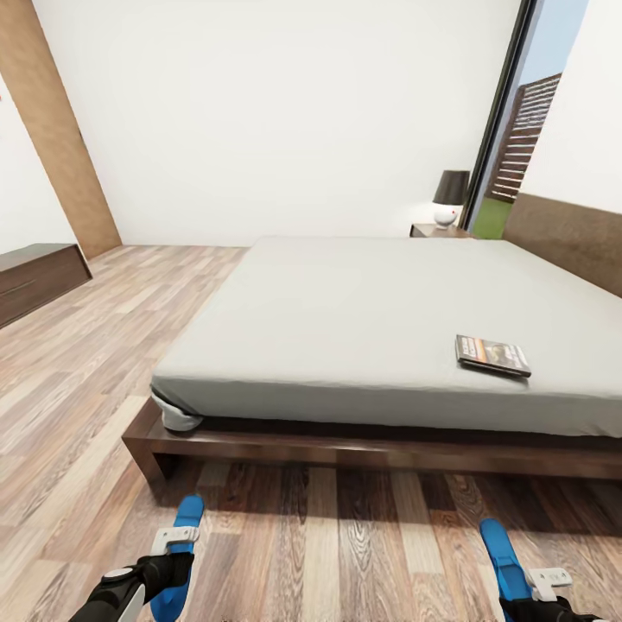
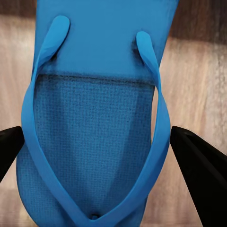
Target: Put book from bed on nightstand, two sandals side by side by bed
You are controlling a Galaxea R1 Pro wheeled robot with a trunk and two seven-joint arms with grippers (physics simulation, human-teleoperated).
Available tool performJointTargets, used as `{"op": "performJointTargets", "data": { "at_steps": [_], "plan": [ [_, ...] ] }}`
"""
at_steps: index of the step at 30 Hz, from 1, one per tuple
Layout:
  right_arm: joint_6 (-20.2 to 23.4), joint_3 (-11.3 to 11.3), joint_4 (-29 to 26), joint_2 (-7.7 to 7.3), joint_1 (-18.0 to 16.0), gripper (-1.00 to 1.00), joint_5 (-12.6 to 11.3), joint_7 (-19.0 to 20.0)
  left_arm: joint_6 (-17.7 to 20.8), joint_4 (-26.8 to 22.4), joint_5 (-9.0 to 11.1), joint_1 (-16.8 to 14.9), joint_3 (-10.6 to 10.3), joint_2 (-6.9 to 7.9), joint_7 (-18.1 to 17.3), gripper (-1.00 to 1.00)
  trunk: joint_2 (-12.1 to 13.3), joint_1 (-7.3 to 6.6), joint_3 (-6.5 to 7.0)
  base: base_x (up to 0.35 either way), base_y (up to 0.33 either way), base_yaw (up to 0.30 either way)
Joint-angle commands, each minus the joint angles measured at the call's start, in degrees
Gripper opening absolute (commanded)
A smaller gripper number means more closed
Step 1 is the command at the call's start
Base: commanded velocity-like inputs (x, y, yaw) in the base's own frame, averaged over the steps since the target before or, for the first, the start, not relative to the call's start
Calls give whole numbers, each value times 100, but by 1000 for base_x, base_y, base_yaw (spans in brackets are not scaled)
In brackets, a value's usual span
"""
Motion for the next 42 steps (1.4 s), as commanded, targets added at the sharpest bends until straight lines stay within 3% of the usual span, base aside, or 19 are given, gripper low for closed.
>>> {"op": "performJointTargets", "data": {
  "at_steps": [1, 35, 42],
  "plan": [
    [-20, 42, 6, -3, -5, -100, -60, 16, 31, -8, 57, -5, -22, 5, 10, -100, -4, 1, -28, 0, 0, 0],
    [-53, 42, 6, 36, -5, -100, -60, 8, 22, 7, 65, 0, -27, -3, 10, -100, -49, 89, -781, 0, 0, 0],
    [-52, 42, 6, 44, -5, -100, -60, 4, 22, 7, 65, 0, -26, -3, 7, -100, -49, 89, -781, 0, 0, 0]
  ]
}}
